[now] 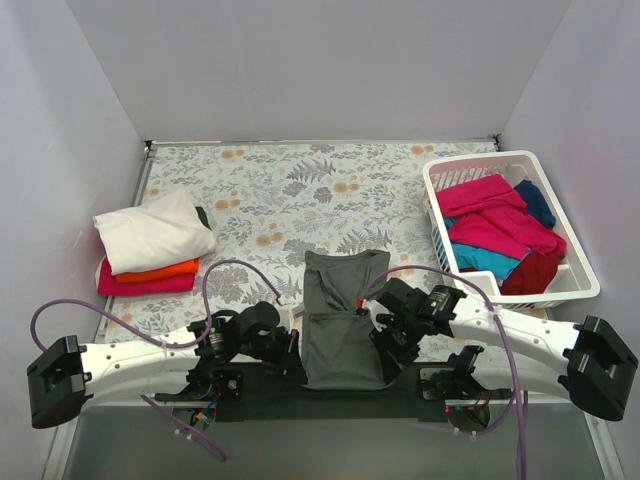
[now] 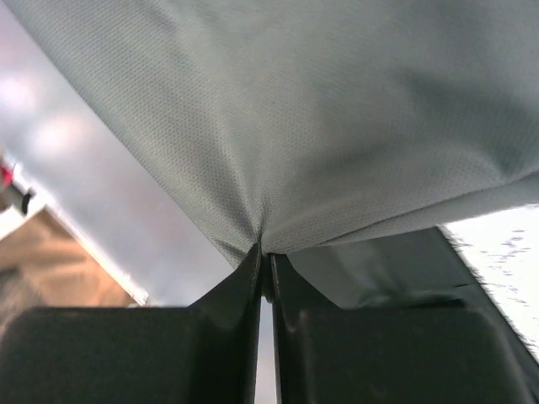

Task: Fold and stack the t-shirts
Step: Fold the tshirt

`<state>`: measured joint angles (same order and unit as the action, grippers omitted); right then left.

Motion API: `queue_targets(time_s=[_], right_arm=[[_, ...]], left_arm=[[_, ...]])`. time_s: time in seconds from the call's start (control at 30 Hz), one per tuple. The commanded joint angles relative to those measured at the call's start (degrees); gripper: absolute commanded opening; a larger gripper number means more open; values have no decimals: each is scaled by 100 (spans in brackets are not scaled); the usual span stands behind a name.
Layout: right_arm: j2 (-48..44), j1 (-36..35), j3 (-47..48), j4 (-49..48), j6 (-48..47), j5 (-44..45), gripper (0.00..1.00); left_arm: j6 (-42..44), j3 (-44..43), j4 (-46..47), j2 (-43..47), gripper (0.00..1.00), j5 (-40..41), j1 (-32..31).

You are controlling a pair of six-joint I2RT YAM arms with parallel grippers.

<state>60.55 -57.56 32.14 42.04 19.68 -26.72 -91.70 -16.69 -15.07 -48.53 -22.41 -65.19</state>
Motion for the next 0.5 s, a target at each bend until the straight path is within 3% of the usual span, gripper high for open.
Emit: queue_targets(time_s=[0.0,0.2,0.47], right_arm=[[0,-158,213,471,-298,-737,1],[-202,-194,740,603,-369,-817,1],[-439,-194,1971,1244,-386,87,1]], left_arm=[[65,-168,-198,142,0,-728,-99],[21,-607,-189,888,0,-581,-108],[38,-1275,-435,1443,0,674,-108]])
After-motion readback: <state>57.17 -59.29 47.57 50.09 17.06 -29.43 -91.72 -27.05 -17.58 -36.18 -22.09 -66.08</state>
